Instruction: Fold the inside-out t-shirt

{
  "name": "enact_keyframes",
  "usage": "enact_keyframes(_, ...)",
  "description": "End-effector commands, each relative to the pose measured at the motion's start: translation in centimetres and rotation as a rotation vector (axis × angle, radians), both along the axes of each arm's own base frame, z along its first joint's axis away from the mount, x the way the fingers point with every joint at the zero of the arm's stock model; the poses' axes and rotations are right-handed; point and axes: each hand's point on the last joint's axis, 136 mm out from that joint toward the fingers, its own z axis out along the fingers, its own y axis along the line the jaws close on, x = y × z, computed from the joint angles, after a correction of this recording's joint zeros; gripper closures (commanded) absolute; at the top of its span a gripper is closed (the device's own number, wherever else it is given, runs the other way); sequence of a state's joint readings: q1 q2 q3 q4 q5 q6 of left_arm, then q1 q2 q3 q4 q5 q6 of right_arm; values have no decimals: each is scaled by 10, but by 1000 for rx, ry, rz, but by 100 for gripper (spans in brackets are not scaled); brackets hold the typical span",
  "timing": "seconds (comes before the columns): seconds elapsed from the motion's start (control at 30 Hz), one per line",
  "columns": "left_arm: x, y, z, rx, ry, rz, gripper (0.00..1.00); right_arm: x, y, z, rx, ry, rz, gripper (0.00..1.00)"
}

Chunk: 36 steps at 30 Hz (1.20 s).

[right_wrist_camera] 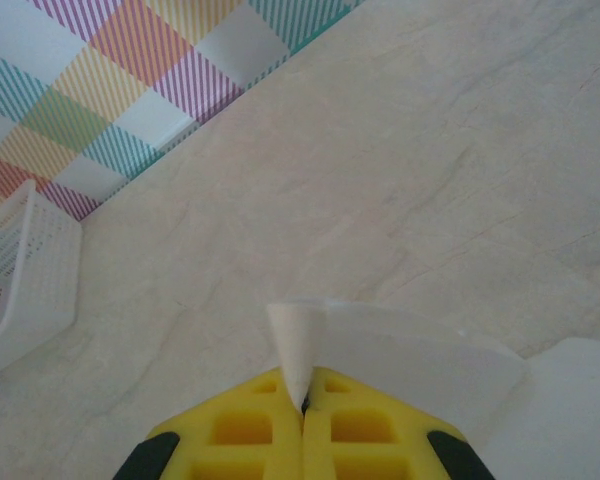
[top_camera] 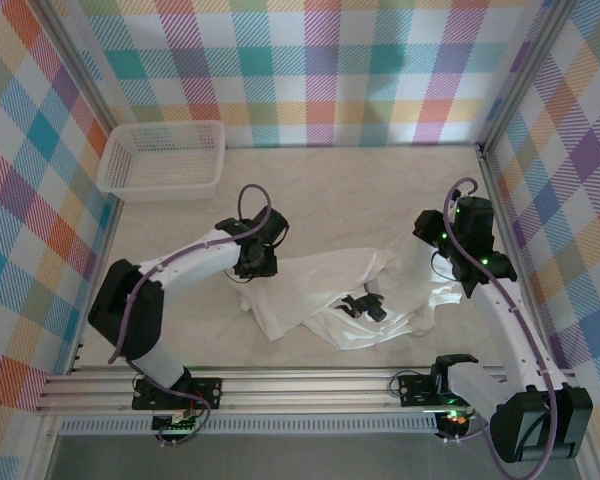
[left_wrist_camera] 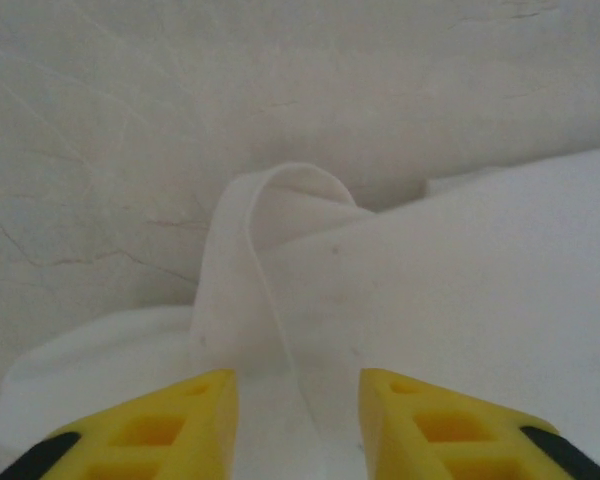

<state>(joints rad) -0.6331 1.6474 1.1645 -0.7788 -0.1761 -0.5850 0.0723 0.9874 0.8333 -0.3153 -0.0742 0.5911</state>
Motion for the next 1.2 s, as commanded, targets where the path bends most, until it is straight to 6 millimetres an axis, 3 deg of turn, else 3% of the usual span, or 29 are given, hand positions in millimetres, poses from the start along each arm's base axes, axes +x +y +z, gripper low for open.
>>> enact_keyframes(0.0,6,15,-5,77,11,29,56,0,5,16,3,-43,37,100)
enact_keyframes(0.07,10,24,-7,125,-5,40,58,-1,6,16,-1,-44,47,100)
enact_keyframes(0.33,9,56,-3,224,-23,78,83,-2,8,20,-14,-57,67,100)
enact_keyframes(0.43,7,59,1,194,-33,89,97,-1,9,22,-8,-62,69,100)
enact_keyframes(0.53,11,55,13,138,-68,86,100,0,10,31,4,-77,72,100)
enact_keyframes(0.6,21,51,41,58,-139,92,100,4,12,47,28,-116,67,100)
enact_keyframes(0.67,40,45,90,-104,-250,103,100,12,14,78,63,-199,66,100)
enact_keyframes(0.8,75,44,229,-503,-557,107,100,32,15,179,83,-449,63,100)
enact_keyframes(0.83,77,46,264,-567,-629,91,100,34,13,207,77,-511,54,100)
enact_keyframes(0.9,73,47,313,-628,-713,53,100,31,10,255,79,-627,40,100)
enact_keyframes(0.97,62,46,340,-647,-755,5,100,23,8,289,77,-729,34,100)
enact_keyframes(1.03,51,49,344,-656,-767,9,100,15,5,299,68,-764,25,100)
enact_keyframes(1.1,40,56,333,-642,-764,37,100,11,-1,286,54,-740,-9,100)
enact_keyframes(1.17,30,67,307,-604,-735,87,100,10,-10,252,29,-666,-63,100)
